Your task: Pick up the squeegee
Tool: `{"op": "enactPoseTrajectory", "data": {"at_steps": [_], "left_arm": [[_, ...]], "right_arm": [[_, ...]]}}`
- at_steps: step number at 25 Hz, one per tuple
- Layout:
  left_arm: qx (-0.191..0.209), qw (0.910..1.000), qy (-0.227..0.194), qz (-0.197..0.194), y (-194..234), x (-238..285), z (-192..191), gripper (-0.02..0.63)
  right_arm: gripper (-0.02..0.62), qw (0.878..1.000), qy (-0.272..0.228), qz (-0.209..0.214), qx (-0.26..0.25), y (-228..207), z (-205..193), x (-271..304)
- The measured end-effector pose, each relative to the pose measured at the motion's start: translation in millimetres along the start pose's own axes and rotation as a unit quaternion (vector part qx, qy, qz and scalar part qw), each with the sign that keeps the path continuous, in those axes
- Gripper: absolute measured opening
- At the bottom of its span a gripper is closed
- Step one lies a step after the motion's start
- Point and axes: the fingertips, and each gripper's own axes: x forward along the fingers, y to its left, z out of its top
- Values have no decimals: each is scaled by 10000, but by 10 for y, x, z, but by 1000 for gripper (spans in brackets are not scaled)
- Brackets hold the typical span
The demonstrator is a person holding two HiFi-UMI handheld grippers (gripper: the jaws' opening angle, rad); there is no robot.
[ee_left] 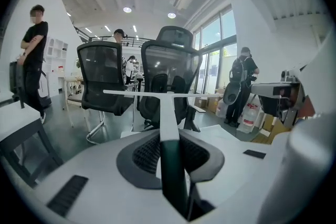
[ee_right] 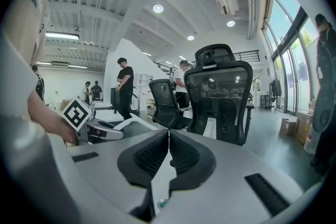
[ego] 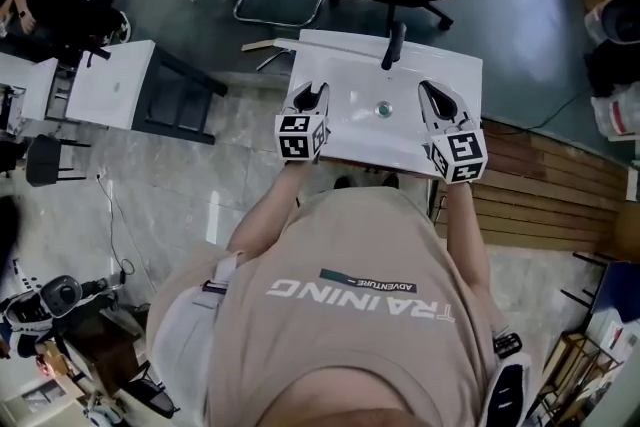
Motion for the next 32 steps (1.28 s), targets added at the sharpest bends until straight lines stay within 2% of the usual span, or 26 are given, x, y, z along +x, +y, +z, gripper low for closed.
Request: {"op": "enactPoseTrajectory", "data": {"at_steps": [5,9,15,20,32], "left_arm": [[128,9994,-282,-184,-61,68,289,84],[439,9972,-513,-331,-140,88,529,84],[714,9908,-1023,-524,-246,57,1065,84],[890,9844,-1413,-550,-380,2,1463,84],[941,9756,-1884,-625,-539,-126,1987,84]], "right_arm": [[34,10000,-62,-17,-57,-69,139,-34],[34,9996,-66,-77,-268,-107,221,-56],[34,9991,-220,-199,-302,-193,414,-61],[34,9990,-200,-249,-319,-267,416,-61],[34,9972,-578,-107,-459,-288,874,-47]]}}
